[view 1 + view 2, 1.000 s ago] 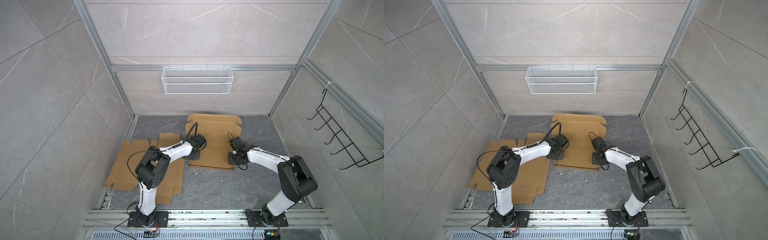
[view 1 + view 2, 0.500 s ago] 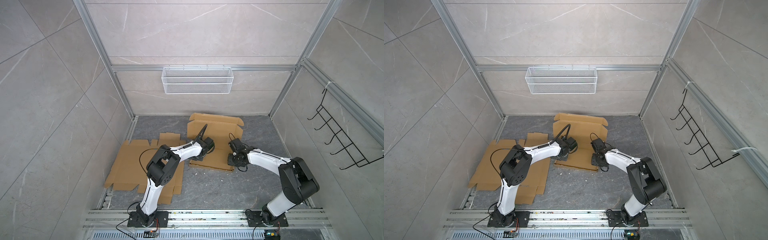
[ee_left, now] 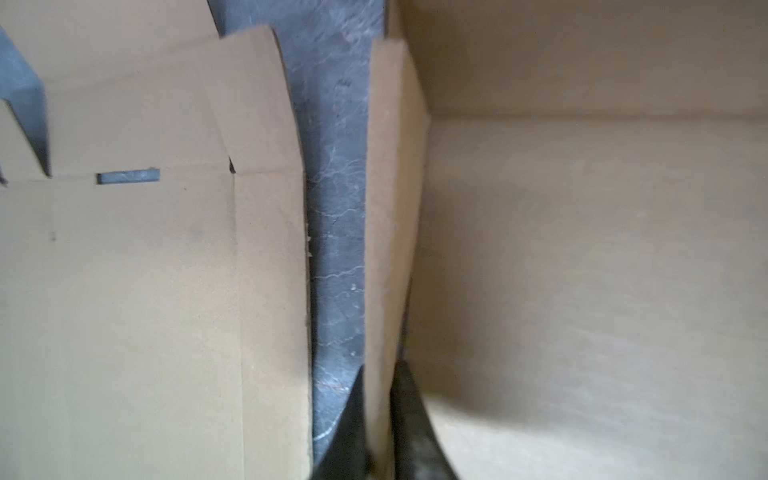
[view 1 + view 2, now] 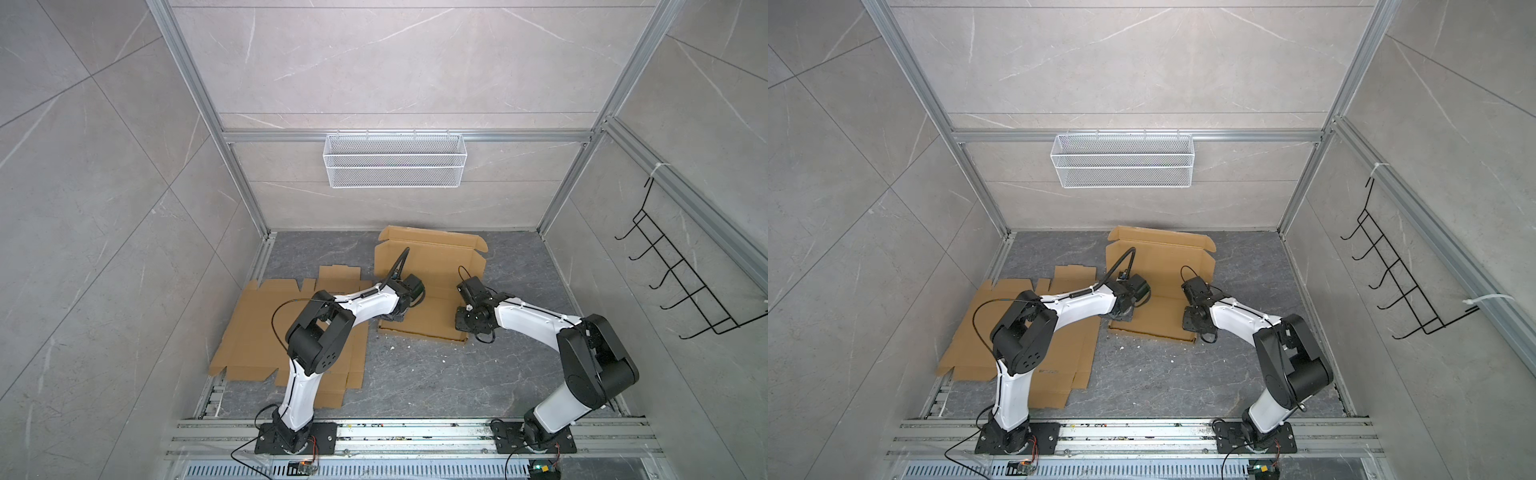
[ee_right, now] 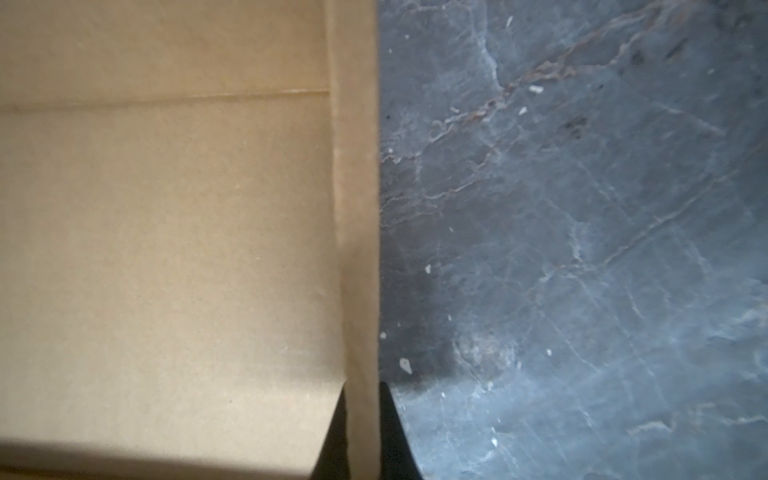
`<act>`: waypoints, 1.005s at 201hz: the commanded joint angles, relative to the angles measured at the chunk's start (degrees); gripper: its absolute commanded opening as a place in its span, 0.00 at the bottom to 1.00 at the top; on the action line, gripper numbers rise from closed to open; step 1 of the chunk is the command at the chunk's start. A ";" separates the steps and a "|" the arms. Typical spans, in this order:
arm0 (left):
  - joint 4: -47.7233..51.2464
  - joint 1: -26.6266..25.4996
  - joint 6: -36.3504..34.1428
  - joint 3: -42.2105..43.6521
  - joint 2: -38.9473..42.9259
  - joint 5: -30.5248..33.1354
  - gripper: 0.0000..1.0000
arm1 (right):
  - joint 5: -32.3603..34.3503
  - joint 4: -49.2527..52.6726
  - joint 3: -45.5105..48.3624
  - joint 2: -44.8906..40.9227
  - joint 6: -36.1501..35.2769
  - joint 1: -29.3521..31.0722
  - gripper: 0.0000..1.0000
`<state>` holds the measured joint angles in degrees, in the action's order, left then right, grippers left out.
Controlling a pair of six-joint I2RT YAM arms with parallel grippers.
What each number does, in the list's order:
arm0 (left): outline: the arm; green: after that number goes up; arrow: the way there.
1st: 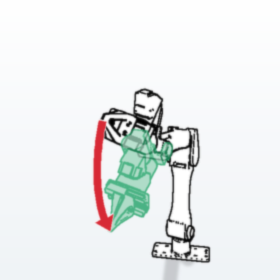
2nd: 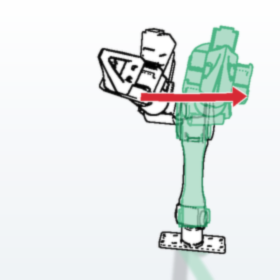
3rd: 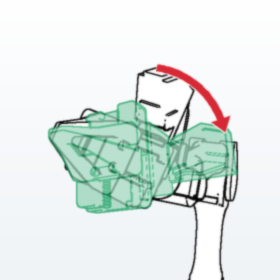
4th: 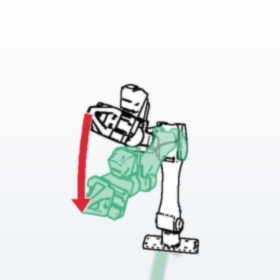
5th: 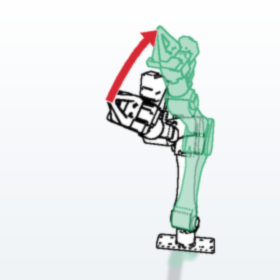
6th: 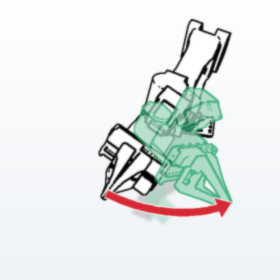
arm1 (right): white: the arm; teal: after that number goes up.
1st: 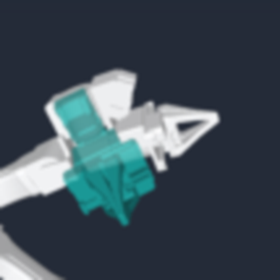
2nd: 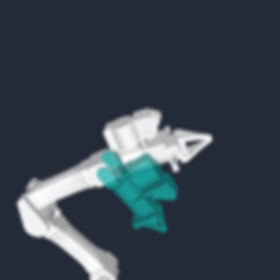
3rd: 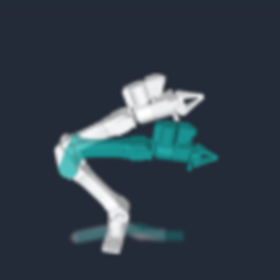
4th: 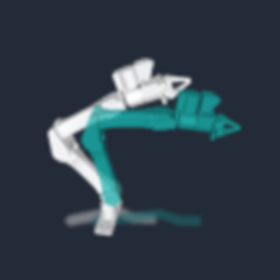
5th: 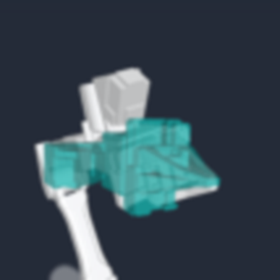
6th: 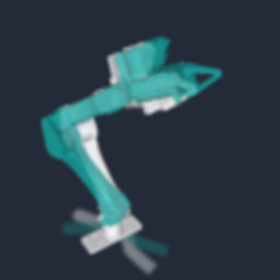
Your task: Fold the paper box
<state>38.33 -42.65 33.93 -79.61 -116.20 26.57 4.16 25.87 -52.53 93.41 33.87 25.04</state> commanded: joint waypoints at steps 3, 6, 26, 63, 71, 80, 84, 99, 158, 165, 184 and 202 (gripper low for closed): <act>-0.99 3.52 -1.63 4.21 0.34 -9.91 0.23 | -3.96 -1.86 -0.31 0.17 0.26 1.13 0.00; -1.10 3.69 -1.86 4.21 0.72 -10.35 0.24 | -3.93 -1.83 -0.41 0.17 0.28 1.16 0.00; -1.22 4.89 -2.85 4.03 2.98 -13.25 0.29 | -3.68 -1.69 -0.54 0.29 0.07 1.15 0.00; -0.51 6.68 -3.54 3.73 6.82 -16.71 0.39 | -3.11 -1.25 -0.49 0.24 -0.27 1.10 0.00; -0.32 7.17 -3.52 3.92 7.75 -17.31 0.41 | -3.06 -1.26 -0.48 0.37 -0.29 1.06 0.02; -0.35 7.57 -3.70 4.40 9.16 -17.69 0.42 | -3.18 -1.17 -0.56 0.45 -0.42 1.11 0.04; -0.43 7.77 -3.86 4.59 9.73 -17.81 0.43 | -3.20 -1.05 -0.69 0.52 -0.51 1.00 0.06; -0.86 8.35 -4.47 5.25 11.90 -18.64 0.46 | -3.07 -0.91 -1.07 0.62 -0.73 0.98 0.15; -2.91 10.47 -6.24 6.99 14.55 -20.38 0.50 | -2.54 0.56 -3.19 0.77 -1.85 0.87 0.38; -3.35 10.78 -6.30 7.17 14.74 -20.30 0.50 | -2.60 0.51 -3.26 0.78 -1.99 0.90 0.38; -6.02 11.55 -6.22 8.19 14.25 -20.61 0.49 | -2.67 0.51 -3.49 0.99 -2.02 0.80 0.39; -7.70 12.70 -5.51 8.11 12.31 -22.27 0.49 | -3.14 0.24 -3.67 1.59 -2.04 0.80 0.38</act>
<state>33.61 -31.38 28.73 -71.50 -103.22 6.44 1.45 25.26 -54.54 93.54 32.75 25.80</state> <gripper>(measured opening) 0.488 0.385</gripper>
